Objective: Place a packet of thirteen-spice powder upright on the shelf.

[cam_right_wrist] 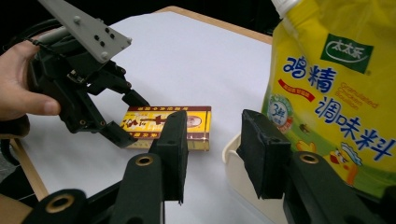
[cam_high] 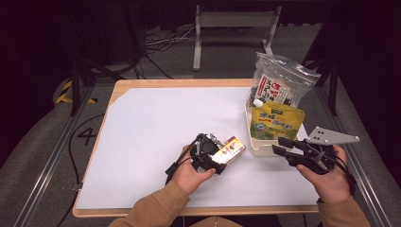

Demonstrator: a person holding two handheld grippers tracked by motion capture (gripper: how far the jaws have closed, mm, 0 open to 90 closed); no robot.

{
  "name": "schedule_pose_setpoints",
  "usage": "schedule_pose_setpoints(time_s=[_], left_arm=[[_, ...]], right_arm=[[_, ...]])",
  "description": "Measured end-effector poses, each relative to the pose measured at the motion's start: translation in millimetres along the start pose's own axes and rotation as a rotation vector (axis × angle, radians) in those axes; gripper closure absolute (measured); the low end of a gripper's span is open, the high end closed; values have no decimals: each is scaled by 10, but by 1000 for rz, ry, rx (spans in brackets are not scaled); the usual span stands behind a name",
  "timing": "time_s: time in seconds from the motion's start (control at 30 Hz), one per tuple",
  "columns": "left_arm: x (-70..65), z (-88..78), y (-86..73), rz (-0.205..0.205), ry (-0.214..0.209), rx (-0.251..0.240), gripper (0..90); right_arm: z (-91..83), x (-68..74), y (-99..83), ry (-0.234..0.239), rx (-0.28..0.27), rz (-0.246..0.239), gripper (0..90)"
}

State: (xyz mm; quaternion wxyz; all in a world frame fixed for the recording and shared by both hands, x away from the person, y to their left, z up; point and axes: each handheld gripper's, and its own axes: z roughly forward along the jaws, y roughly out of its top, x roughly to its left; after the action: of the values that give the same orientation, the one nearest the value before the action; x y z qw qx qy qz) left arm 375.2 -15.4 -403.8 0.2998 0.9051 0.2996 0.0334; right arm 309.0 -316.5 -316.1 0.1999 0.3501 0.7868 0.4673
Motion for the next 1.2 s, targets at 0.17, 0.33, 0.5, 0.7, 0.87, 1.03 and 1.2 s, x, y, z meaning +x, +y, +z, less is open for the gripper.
schedule_pose_setpoints(time_s=[0.17, 0.33, 0.5, 0.7, 0.87, 1.03, 1.2], left_arm=[[-34, -160, -76, 15, -1, -51, 324], [-41, -263, -148, 10, -8, -92, 324], [-87, -376, -224, 20, -12, -135, 324], [-117, -435, -287, 25, -18, -172, 324], [-122, -471, -347, 26, -20, -194, 324], [-153, -487, -382, 35, -30, -209, 324], [-195, -498, -392, 57, -28, -224, 324]], right_arm=[[66, 19, 94, 19, 22, -7, 601], [119, 32, 172, 31, 24, -8, 582], [184, 61, 222, 53, 30, -3, 576], [265, 72, 262, 76, 31, 4, 513], [369, 98, 300, 90, 38, 5, 486], [490, 147, 341, 90, 48, -6, 448], [630, 179, 353, 117, 96, 28, 407]])
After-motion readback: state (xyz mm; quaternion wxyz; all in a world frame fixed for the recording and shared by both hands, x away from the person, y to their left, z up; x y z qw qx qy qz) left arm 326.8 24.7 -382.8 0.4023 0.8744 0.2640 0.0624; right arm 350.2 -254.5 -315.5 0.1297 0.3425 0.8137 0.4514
